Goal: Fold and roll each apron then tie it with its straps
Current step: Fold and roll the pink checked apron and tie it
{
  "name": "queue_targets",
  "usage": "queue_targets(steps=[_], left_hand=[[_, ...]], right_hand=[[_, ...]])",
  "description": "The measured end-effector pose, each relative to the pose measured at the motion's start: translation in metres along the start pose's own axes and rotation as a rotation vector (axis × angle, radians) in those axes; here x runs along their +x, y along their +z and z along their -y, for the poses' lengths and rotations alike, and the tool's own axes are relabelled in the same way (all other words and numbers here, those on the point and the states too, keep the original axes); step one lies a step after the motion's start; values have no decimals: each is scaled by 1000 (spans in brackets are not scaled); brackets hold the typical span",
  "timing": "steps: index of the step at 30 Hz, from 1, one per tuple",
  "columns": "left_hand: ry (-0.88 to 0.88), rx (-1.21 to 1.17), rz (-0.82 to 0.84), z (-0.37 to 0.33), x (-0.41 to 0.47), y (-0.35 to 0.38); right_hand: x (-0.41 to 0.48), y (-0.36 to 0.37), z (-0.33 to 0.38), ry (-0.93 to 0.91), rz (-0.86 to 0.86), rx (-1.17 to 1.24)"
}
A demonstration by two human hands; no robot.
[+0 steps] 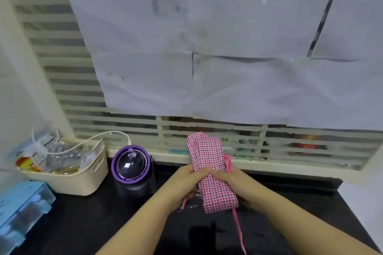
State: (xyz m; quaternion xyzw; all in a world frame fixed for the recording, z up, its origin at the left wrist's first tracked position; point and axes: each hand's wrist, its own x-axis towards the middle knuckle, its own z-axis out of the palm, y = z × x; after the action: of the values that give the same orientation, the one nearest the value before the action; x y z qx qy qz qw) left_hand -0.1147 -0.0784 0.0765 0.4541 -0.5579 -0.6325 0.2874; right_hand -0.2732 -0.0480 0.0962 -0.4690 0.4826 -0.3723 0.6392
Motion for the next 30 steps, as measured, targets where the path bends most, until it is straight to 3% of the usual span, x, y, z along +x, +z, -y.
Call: queue_targets(steps=[6,8,12,17,21,30], left_hand=[[-51,-58,-250,76,11,12],[-58,13,-260,95,10,11],[-100,199,-196,128,4,5],[-185,411,-290,160,3,5],[-263,573,-405,175,10,-3],[-315,729,-441,181,19,-9]], right_hand=[[13,12,-62,110,-28,-175],[14,12,-78,88,-22,-131],[20,0,-109,105,-196,22],[35,-2,-140,256,-263,-360],[39,-7,-160,331,-424,-389],[21,-24,-145,252,-231,-889]])
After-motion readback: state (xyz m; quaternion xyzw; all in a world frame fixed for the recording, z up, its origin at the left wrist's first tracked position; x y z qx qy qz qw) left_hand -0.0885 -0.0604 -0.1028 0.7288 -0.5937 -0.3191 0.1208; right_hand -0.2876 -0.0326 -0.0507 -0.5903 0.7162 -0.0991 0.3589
